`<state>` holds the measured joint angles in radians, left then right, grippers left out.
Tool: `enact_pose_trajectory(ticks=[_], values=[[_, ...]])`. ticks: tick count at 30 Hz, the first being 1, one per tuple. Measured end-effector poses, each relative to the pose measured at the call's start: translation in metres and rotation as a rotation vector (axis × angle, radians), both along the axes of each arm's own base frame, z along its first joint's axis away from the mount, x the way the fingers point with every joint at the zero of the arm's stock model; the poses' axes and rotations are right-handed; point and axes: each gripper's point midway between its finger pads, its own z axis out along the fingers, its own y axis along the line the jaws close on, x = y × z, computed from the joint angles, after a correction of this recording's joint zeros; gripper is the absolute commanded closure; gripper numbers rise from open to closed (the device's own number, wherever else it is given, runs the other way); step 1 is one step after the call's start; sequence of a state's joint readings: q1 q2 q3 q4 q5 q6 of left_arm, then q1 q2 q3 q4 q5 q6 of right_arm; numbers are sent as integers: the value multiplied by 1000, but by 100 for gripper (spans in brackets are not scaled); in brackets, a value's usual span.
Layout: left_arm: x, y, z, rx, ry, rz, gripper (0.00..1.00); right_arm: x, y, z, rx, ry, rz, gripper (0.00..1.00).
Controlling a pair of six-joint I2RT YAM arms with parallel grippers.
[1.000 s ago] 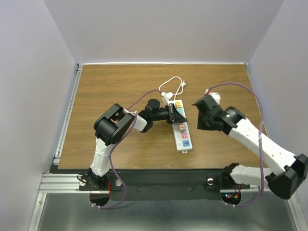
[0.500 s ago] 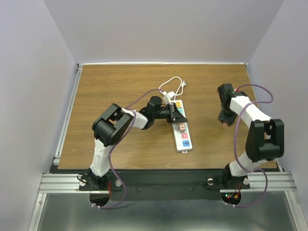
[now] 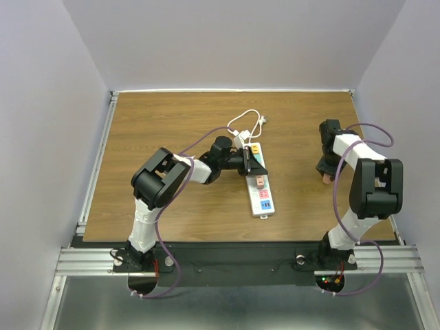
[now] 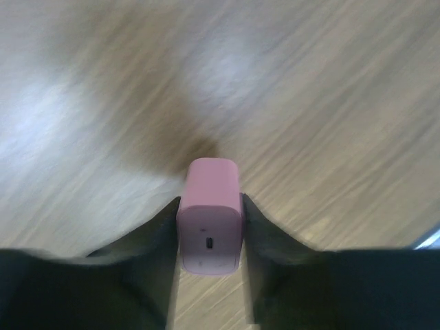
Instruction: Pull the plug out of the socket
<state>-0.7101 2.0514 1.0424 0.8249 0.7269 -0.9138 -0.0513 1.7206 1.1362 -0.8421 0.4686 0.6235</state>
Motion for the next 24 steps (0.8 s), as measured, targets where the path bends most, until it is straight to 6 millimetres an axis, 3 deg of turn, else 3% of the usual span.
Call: enact_pose_trajectory(ticks=[3,5,9,13,16,19,21,24], values=[[0,1,0,2,0,-1,100,7,9,12,49,-61,40,24],[1,2,0,2,-2,0,100,12,12,32,67,-132,64,19],[3,3,1,3,-4,-3,100,18,20,71,97,-270,128,15],[3,4,1,3,-3,-10,100,18,45,92,205,-343,230,20],[3,6,0,3,3,-16,100,16,80,100,295,-370,361,17],[4,8,0,3,7,-20,100,3,151,106,400,-368,603,14],[4,10,0,2,12,-23,100,-7,183,109,458,-367,709,12],[5,12,0,1,16,-25,100,-22,214,110,523,-363,823,10]])
